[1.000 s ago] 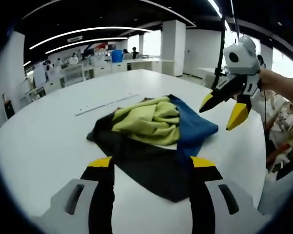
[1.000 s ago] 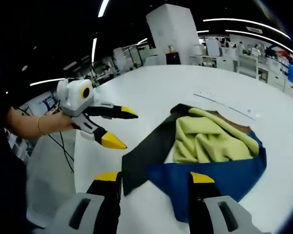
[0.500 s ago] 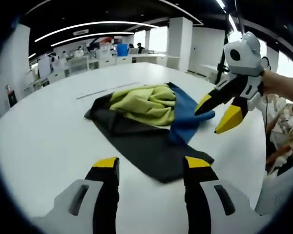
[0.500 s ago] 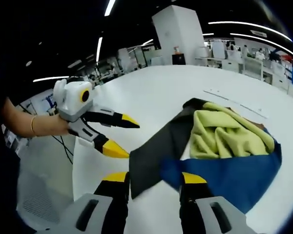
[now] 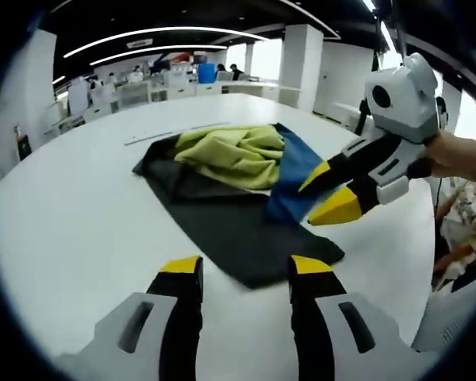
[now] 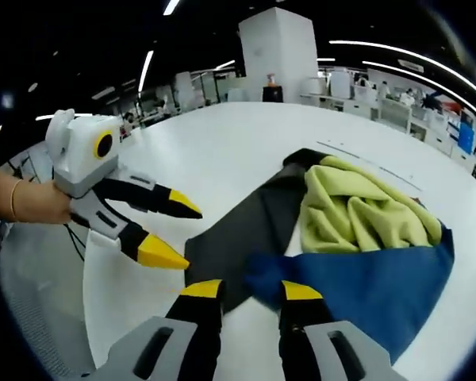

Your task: Fold the garment on the visible template until the final outline fits inside the template.

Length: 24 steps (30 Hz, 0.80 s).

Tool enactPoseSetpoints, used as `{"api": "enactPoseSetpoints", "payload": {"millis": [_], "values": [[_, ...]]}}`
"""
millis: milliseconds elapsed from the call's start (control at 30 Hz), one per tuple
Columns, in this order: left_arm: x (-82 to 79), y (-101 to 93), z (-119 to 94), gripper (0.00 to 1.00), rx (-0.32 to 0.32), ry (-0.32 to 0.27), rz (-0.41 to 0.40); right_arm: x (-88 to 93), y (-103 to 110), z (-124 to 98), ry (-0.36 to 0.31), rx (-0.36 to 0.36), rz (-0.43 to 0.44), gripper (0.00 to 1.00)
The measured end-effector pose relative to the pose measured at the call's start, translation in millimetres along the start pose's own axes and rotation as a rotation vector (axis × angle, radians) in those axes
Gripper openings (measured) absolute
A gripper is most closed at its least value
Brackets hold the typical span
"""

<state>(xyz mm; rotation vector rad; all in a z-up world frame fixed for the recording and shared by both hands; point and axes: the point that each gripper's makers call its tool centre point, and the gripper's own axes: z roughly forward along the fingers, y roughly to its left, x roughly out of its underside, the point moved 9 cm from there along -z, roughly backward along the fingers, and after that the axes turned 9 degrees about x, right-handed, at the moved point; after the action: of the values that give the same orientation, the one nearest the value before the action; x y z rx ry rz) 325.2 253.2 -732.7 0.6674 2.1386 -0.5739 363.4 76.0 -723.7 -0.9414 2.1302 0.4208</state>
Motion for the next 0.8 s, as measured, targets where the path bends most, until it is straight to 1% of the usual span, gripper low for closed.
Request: {"api": "enactPoseSetpoints", "payload": {"millis": [33,133,267,400,433,533,600,700,733,800], "values": [[0.8,0.0,0,0.38,-0.004,0.003,-0.003,0.9,0,2,0.004,0.013,-0.005,0.22],[1.5,-0.2,1,0.37,-0.009,0.005,-0.007,5.7,1,5,0.03,0.051,-0.064,0.22],[3.0,-0.4,3,0.35,-0.019,0.02,-0.005,9.7,2,8,0.041,0.079,-0.081,0.19],[5.9,-0.9,6,0.32,-0.022,0.033,-0.012,9.0,1,9,0.03,0.097,-0.048,0.17],[5.3,-1.2,8,0.32,-0.026,0.025,-0.004,9.0,1,10,0.03,0.103,-0.045,0.16],[4.8,-2.5,9,0.3,-0.029,0.032,-0.001,9.4,0,11,0.026,0.126,-0.039,0.12],[4.6,-3.0,9,0.28,-0.028,0.031,-0.001,9.6,0,12,0.027,0.134,-0.041,0.09],[3.0,-5.5,10,0.25,-0.048,0.053,0.031,10.3,0,11,0.027,0.151,-0.068,0.02],[3.1,-5.7,10,0.23,-0.047,0.055,0.018,10.3,0,11,0.026,0.149,-0.063,0.0],[3.0,-6.1,10,0.16,-0.051,0.057,0.007,10.6,0,11,0.022,0.146,-0.059,0.0]]}}
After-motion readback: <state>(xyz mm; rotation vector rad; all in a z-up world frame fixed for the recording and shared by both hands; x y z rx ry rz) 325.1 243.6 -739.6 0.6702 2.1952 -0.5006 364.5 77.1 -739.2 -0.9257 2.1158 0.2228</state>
